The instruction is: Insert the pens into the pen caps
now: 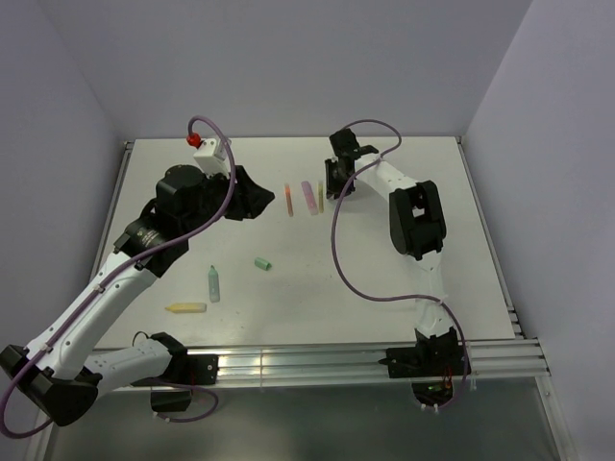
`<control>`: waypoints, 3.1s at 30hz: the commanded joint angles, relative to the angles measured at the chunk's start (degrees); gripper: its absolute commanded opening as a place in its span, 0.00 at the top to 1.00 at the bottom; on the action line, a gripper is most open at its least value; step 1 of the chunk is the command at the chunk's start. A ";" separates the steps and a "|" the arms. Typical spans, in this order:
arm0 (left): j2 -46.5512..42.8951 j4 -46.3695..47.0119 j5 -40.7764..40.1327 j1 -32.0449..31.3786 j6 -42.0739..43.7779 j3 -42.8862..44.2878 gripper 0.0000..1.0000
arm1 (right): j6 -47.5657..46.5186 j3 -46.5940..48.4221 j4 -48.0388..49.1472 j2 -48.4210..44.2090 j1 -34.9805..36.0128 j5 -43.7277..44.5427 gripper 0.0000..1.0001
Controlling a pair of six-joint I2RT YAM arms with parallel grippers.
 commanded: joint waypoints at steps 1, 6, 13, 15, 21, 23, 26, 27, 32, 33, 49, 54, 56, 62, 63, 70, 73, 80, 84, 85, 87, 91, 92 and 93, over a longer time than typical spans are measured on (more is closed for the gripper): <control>0.42 1.32 1.55 0.42 0.55 -0.55 0.47 | 0.25 1.62 -0.14 0.25 -0.13 1.44 0.65; 0.77 1.67 1.99 0.60 0.37 -0.81 0.47 | 0.25 1.10 0.21 -0.63 -0.12 1.70 0.64; 1.91 0.80 -0.73 0.86 -2.51 -0.81 0.47 | -0.10 -1.80 1.71 -4.92 -0.12 1.79 0.62; 2.87 -0.69 -6.25 0.95 -4.71 -0.73 0.46 | -0.27 -2.68 2.05 -6.16 -0.21 1.61 0.62; 5.26 -9.75 -21.55 2.18 -14.91 -2.21 0.47 | 1.04 -11.81 7.05 -15.99 -0.12 0.47 0.62; 4.47 -10.37 -23.85 2.97 -18.08 -3.97 0.46 | 1.74 -16.01 8.47 -20.64 -0.13 -0.84 0.62; 3.85 -12.38 -26.75 4.37 -21.07 -7.40 0.47 | 2.53 -22.08 11.46 -27.14 -0.04 -2.60 0.62; 4.11 -13.35 -27.10 4.72 -21.25 -7.75 0.47 | 2.54 -23.67 12.85 -28.56 -0.04 -3.13 0.62; 4.73 -14.33 -24.48 8.76 -23.61 -15.28 0.45 | 3.42 -31.41 15.68 -36.12 -0.04 -4.98 0.62; 4.47 -13.37 -23.60 9.81 -24.49 -16.88 0.45 | 3.77 -32.29 16.90 -38.22 0.05 -6.02 0.61; 10.44 -10.81 -20.95 15.80 -27.57 -25.33 0.45 | 4.82 -35.03 19.90 -43.43 2.07 -10.60 0.60; 11.06 -11.33 -20.78 16.15 -29.06 -25.69 0.45 | 4.56 -35.20 19.90 -44.13 2.07 -10.78 0.60; 11.67 -11.51 -20.69 16.24 -29.24 -26.04 0.45 | 4.74 -35.38 19.99 -44.39 2.07 -10.87 0.60; 11.94 -10.72 -19.02 16.68 -30.92 -28.32 0.44 | 4.65 -35.38 20.07 -44.57 2.07 -11.57 0.60; 12.02 -10.55 -18.93 17.03 -31.26 -28.50 0.44 | 4.74 -35.47 19.99 -44.57 2.07 -11.57 0.60; 13.08 -9.84 -17.97 17.56 -30.39 -29.20 0.44 | 4.74 -35.47 20.08 -44.57 2.07 -11.92 0.60; 13.43 -9.23 -17.17 17.65 -30.48 -29.81 0.44 | 4.74 -35.47 20.16 -44.57 2.07 -12.10 0.60; 14.04 -8.79 -16.21 17.65 -31.88 -30.43 0.44 | 4.82 -35.47 20.07 -44.57 2.07 -12.71 0.60; 14.57 -9.40 -15.94 17.65 -33.90 -30.43 0.45 | 4.91 -35.47 20.34 -44.66 2.07 -13.33 0.60; 14.66 -9.31 -15.68 17.65 -34.43 -30.61 0.45 | 4.83 -35.47 20.25 -44.66 2.07 -13.50 0.60; 14.75 -9.05 -15.07 17.65 -35.13 -30.70 0.45 | 4.91 -35.47 20.34 -44.57 2.07 -13.77 0.60; 16.24 -8.61 -14.27 17.65 -35.57 -30.17 0.46 | 4.91 -35.38 20.16 -44.49 1.99 -14.21 0.60; 16.59 -8.52 -13.84 17.65 -35.49 -30.08 0.46 | 4.91 -35.47 20.34 -44.57 2.07 -14.30 0.60; 16.85 -8.43 -13.75 17.65 -35.31 -29.99 0.47 | 4.91 -35.38 20.25 -44.57 2.07 -14.30 0.60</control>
